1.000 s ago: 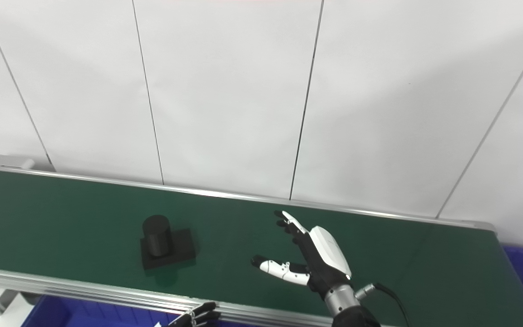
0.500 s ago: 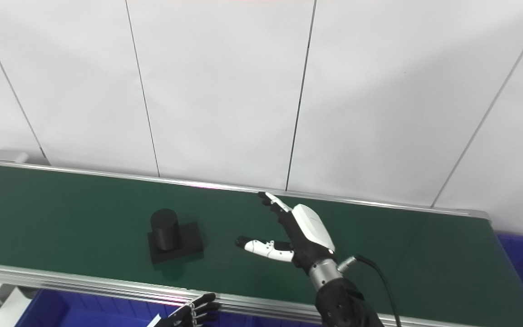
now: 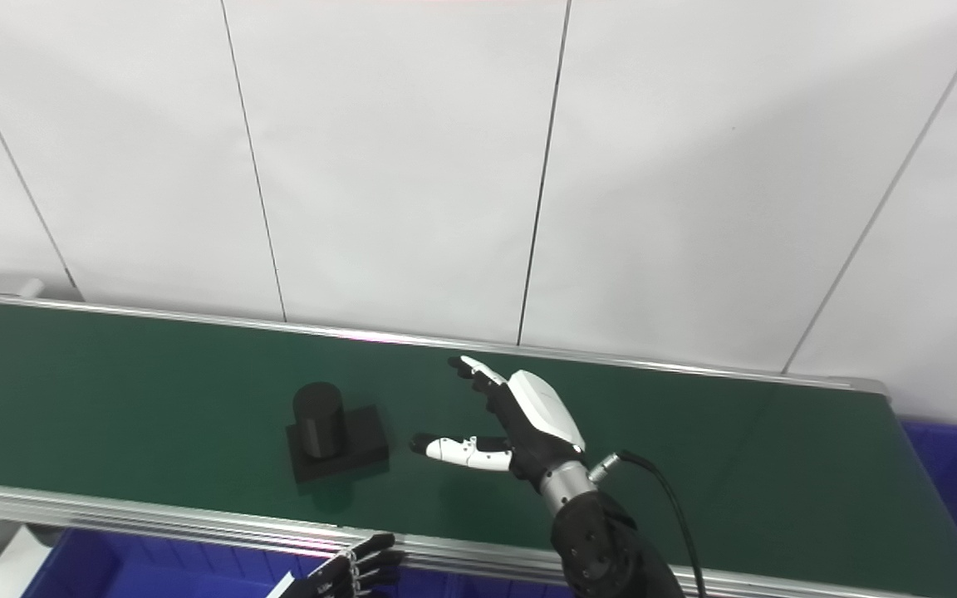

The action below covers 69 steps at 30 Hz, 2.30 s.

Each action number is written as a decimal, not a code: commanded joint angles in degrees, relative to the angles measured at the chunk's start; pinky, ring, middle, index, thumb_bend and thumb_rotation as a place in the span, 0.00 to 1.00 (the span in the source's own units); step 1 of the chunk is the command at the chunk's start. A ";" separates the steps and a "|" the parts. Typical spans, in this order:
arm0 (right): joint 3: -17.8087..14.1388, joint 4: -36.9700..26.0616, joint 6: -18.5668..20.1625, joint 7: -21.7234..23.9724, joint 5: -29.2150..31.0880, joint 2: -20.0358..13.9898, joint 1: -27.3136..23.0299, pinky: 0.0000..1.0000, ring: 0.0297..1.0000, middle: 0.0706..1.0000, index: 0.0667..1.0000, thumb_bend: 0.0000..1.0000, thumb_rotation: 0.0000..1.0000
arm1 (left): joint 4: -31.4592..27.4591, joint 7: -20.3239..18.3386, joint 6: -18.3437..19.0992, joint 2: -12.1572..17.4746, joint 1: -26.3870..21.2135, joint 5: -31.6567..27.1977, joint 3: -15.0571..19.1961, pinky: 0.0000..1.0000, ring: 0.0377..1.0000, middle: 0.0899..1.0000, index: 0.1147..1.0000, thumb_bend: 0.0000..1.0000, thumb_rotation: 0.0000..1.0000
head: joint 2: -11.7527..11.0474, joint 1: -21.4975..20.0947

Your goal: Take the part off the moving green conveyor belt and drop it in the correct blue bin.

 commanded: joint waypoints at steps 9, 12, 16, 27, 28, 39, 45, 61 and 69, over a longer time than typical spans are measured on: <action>0.77 5.44 -4.81 -2.91 0.91 2.37 -5.30 0.75 0.85 0.87 0.90 0.72 0.58 | -2.35 0.20 -0.84 -0.54 -0.05 0.47 -0.66 0.77 0.82 0.83 0.87 1.00 0.22 | -0.01 1.06; 0.74 6.76 -5.00 -3.58 1.36 2.74 -5.91 0.75 0.85 0.86 0.90 0.72 0.56 | -2.53 0.56 -0.75 -0.65 0.05 0.89 -0.64 0.77 0.82 0.83 0.87 1.00 0.23 | -0.13 1.18; 0.87 8.66 -5.36 -4.64 1.78 3.21 -6.61 0.75 0.85 0.86 0.89 0.73 0.55 | -2.17 0.29 -0.99 -0.78 -0.01 0.49 -0.53 0.78 0.81 0.82 0.87 1.00 0.22 | -0.21 1.32; 1.09 15.94 -6.87 -6.90 1.84 4.91 -9.37 0.75 0.86 0.87 0.89 0.76 0.53 | -2.06 0.45 -1.34 -1.09 0.01 1.24 -0.76 0.78 0.81 0.83 0.87 1.00 0.23 | -0.32 1.84; 1.21 16.63 -7.06 -7.09 1.80 5.10 -9.59 0.75 0.86 0.87 0.89 0.77 0.53 | -2.00 0.55 -1.47 -1.21 0.00 1.32 -0.76 0.78 0.81 0.83 0.87 1.00 0.23 | -0.37 1.87; 2.95 21.39 -8.46 -7.67 1.75 6.33 -10.89 0.75 0.84 0.84 0.87 0.77 0.46 | -2.25 0.91 -1.63 -1.96 0.13 2.50 -1.04 0.78 0.81 0.83 0.86 1.00 0.21 | -0.22 2.49; 3.81 22.45 -9.12 -8.01 1.44 6.51 -11.15 0.76 0.84 0.84 0.86 0.78 0.47 | -3.35 1.21 -0.84 -2.31 0.58 2.95 -1.17 0.77 0.82 0.84 0.86 1.00 0.20 | 0.04 2.61; 4.31 22.84 -12.61 -13.30 0.42 6.75 -9.98 0.69 0.75 0.74 0.77 0.75 0.24 | -4.89 1.39 -0.06 -2.37 1.29 2.58 -1.34 0.76 0.82 0.84 0.86 1.00 0.21 | 0.69 2.72; 2.75 25.43 -17.57 -21.05 0.32 7.56 -9.61 0.47 0.41 0.46 0.52 0.52 0.00 | -5.38 1.52 0.27 -2.18 1.46 2.76 -1.22 0.76 0.81 0.83 0.86 1.00 0.21 | 0.90 2.49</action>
